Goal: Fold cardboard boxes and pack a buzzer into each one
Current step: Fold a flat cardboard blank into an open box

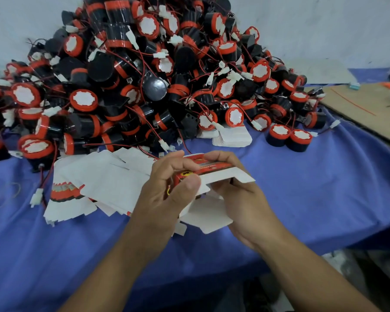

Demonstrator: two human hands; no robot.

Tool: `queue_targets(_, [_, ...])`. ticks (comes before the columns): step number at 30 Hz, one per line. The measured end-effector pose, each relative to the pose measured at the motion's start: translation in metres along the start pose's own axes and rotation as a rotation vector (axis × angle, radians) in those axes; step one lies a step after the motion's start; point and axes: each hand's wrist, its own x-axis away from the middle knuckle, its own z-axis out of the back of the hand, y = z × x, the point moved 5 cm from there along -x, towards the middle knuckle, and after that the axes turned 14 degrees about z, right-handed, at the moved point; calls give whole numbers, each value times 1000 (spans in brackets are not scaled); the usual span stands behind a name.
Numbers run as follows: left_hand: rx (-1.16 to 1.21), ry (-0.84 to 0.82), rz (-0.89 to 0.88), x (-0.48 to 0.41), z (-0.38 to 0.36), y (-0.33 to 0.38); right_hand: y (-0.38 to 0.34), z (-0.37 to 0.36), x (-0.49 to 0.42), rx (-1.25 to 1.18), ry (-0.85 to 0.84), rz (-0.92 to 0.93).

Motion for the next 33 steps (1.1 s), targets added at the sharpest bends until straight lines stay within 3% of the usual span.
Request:
queue_targets(1, [18, 74, 18, -2, 0, -1, -1, 0, 0, 4, 13, 20])
queue_targets(5, [144, 29, 24, 4, -4, -4, -3, 4, -1, 1, 38, 57])
queue_targets(11, [358, 54, 46, 5, -7, 6, -6, 0, -1, -305, 2, 46])
queue_targets(16, [425, 89, 62, 6, -7, 8, -11, -6, -2, -301, 1, 111])
queue_targets(23, [433, 142, 105, 7, -5, 6, -6, -4, -5, -373, 64, -15])
queue_targets(28, [426, 46, 168, 8, -12, 2, -5, -2, -6, -286, 93, 3])
queue_targets(30, [270, -4, 210, 10, -13, 3, -8, 4, -9, -277, 117, -14])
queue_targets(33, [-581, -124, 27, 23, -7, 14, -13, 18, -12, -271, 110, -107])
